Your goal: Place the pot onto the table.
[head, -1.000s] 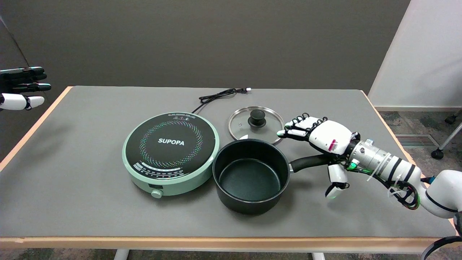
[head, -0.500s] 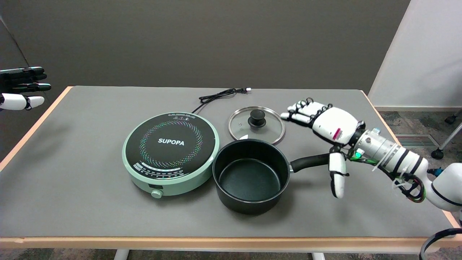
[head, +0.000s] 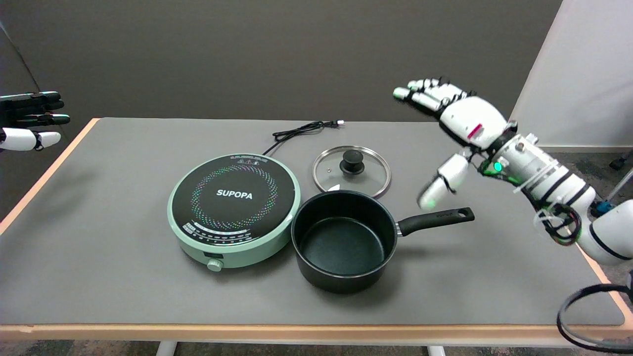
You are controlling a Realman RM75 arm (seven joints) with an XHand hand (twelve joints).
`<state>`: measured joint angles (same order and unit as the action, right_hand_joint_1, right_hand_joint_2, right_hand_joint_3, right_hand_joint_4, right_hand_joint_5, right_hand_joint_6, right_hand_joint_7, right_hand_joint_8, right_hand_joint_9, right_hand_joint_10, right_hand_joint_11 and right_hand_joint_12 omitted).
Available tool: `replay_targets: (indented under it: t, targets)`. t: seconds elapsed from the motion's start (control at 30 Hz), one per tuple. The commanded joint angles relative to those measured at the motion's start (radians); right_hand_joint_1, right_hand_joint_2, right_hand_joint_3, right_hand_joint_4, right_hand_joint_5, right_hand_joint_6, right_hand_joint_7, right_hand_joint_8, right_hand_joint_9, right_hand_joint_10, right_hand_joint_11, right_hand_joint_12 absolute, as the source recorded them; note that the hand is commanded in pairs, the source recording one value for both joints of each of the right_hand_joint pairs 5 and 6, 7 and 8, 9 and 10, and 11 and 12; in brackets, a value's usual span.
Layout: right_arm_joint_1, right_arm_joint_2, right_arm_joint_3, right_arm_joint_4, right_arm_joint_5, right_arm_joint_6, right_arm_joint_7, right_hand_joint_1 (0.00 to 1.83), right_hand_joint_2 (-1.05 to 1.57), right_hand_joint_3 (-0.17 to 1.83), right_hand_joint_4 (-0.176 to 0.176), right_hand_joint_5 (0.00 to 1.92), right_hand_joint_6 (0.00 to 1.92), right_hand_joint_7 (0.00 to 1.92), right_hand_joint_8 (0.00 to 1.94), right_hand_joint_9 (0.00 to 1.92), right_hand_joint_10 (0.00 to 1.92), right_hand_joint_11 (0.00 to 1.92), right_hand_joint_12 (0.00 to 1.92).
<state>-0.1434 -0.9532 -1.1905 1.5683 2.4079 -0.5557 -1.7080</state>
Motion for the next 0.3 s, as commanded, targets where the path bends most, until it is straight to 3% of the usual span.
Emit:
replay_targets:
  t: [0.03, 0.3]
  targets:
    - [0.222, -0.087, -0.109, 0.124, 0.041, 0.472, 0.086, 0.46, -0.02, -0.17, 0.135, 0.04, 0.04, 0.04, 0.04, 0.04, 0.04, 0.04, 0.04]
    - [0.309, -0.089, -0.187, 0.125, 0.056, 0.643, 0.086, 0.45, 0.07, -0.17, 0.114, 0.01, 0.01, 0.01, 0.01, 0.01, 0.01, 0.01, 0.01]
